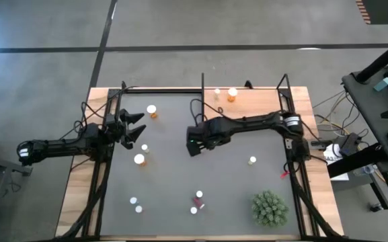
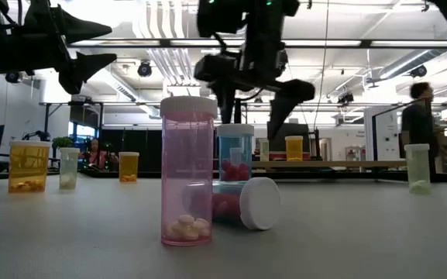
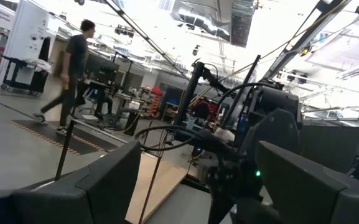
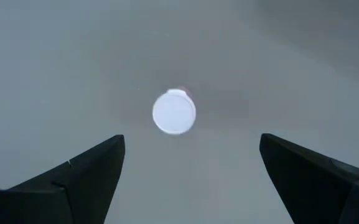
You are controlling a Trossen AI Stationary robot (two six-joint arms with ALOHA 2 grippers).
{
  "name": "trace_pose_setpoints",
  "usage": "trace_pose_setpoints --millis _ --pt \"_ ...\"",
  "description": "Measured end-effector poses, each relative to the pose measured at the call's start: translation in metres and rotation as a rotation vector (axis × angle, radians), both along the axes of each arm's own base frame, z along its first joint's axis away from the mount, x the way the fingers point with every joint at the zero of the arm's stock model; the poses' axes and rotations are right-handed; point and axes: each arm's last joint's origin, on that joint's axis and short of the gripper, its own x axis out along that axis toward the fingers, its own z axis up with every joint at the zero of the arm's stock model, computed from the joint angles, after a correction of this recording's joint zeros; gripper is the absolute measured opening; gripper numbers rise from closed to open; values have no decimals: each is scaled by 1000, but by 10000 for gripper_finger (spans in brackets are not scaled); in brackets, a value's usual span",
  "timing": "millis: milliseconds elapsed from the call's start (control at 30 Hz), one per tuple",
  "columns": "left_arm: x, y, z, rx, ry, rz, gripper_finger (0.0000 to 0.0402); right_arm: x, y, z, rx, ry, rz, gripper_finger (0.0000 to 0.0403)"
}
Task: Pick and place medicine bottles onto shelf by color
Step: Put the top pink medicine bottle on the shelf
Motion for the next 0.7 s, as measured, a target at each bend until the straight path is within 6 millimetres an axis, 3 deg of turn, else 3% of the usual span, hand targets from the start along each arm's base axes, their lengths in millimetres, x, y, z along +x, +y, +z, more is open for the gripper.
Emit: trace_pose_setpoints --millis 433,700 --pt "0 0 0 0 0 0 302 37 -9 -29 10 161 4 360" --pt "0 0 0 0 -1 0 302 36 -9 -27 10 144 -3 298"
